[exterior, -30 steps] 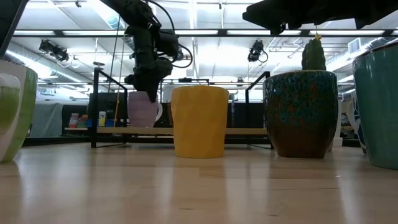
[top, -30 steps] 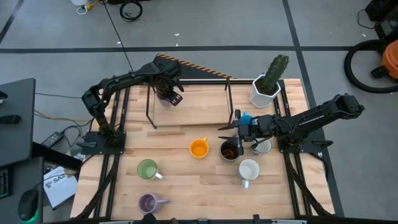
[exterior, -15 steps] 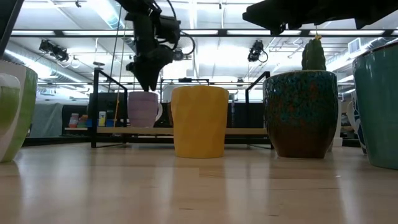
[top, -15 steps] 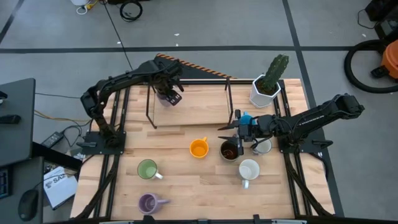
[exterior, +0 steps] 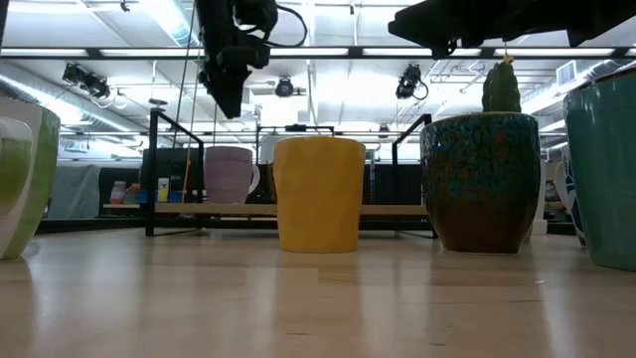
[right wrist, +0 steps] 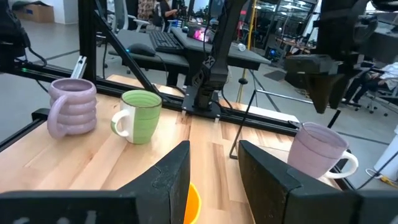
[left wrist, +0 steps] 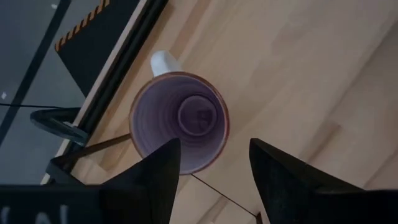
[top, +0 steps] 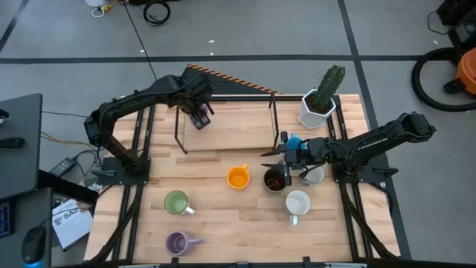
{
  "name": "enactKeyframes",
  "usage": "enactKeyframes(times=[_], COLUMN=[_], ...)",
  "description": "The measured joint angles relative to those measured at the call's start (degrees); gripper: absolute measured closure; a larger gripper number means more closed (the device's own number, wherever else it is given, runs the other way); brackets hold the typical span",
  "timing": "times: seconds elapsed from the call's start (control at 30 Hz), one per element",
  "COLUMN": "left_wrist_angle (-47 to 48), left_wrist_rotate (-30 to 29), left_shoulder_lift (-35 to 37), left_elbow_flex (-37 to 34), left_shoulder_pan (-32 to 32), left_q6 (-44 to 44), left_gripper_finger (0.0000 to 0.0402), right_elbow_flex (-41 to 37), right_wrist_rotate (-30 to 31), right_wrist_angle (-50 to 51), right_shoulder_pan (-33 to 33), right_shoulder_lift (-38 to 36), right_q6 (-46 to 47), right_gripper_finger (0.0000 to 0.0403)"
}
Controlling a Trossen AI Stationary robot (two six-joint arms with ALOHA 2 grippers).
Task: Place coffee mugs
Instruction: Put the top purple mug on the shelf
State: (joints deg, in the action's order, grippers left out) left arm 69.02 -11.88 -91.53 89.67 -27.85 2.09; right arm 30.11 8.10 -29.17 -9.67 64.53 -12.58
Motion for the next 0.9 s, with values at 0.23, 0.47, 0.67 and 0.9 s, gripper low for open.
enactKeyframes(times=[0.23, 0.47, 0.67, 0.9], left_wrist_angle=[0.4, -3.5, -12.0, -14.2], left_wrist_rotate=[1.2, -0.4, -0.4, -0.8], left_shoulder_lift=[-1.2, 1.0, 4.1, 9.3], left_elbow_flex=[-0.1, -0.1, -4.9, -11.8], left_shoulder_pan=[2.6, 6.3, 8.7, 7.5], left_q6=[0.3, -4.5, -9.2, -10.0], left_gripper_finger=[0.0202, 0.0207, 0.0218, 0.0221], right_elbow_flex=[0.0, 0.0, 0.0, 0.0], right_wrist_rotate=[-0.5, -0.4, -0.4, -0.4], right_wrist_angle=[0.0, 0.0, 0.0, -0.4], right_shoulder_pan=[0.0, 0.0, 0.0, 0.0], right_shoulder_lift=[0.0, 0.0, 0.0, 0.0], right_q6=[0.0, 0.4, 1.9, 2.3], right_gripper_finger=[0.0261, 0.0261, 0.0261, 0.0261])
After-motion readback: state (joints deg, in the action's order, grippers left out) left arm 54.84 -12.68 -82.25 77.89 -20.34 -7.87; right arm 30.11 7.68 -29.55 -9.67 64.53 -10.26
